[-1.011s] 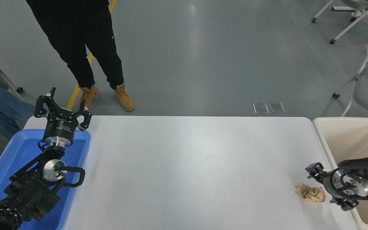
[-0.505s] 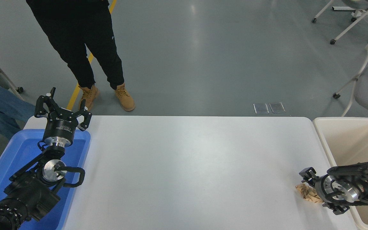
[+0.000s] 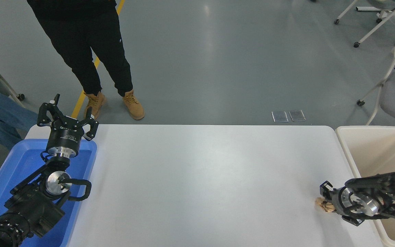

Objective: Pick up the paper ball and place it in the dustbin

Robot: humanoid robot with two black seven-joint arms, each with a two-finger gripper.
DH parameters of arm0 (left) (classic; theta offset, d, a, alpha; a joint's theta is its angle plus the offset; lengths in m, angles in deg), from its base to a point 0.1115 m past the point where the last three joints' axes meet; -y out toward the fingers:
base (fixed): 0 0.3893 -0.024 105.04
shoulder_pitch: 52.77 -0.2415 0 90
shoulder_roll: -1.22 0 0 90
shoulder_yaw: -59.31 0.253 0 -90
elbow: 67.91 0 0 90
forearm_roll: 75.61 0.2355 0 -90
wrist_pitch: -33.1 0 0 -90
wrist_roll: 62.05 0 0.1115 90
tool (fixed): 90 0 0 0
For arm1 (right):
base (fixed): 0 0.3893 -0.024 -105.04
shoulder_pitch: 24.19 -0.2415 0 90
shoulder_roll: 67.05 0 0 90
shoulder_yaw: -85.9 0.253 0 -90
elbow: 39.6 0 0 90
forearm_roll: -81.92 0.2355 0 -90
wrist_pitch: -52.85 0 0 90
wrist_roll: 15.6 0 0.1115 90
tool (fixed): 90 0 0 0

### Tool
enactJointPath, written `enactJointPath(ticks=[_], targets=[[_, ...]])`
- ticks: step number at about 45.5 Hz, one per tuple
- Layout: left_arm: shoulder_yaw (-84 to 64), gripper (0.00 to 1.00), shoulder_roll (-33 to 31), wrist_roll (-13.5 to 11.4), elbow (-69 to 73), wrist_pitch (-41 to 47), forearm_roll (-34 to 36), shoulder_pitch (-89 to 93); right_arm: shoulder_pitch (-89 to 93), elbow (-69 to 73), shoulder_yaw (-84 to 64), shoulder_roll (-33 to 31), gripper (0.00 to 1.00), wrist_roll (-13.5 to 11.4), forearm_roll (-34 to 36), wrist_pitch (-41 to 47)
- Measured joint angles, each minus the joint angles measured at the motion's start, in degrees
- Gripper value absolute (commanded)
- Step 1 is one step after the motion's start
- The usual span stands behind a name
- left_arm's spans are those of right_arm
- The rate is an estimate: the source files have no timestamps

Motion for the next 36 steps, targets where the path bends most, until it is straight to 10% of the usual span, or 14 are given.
enactJointPath(ticks=[36], targets=[[0.0,0.99,0.0,0.0,0.0,0.0,0.0,0.0,-46.5,10.8,-13.8,-7.0,0.00,-0.3,-0.6,21.3]])
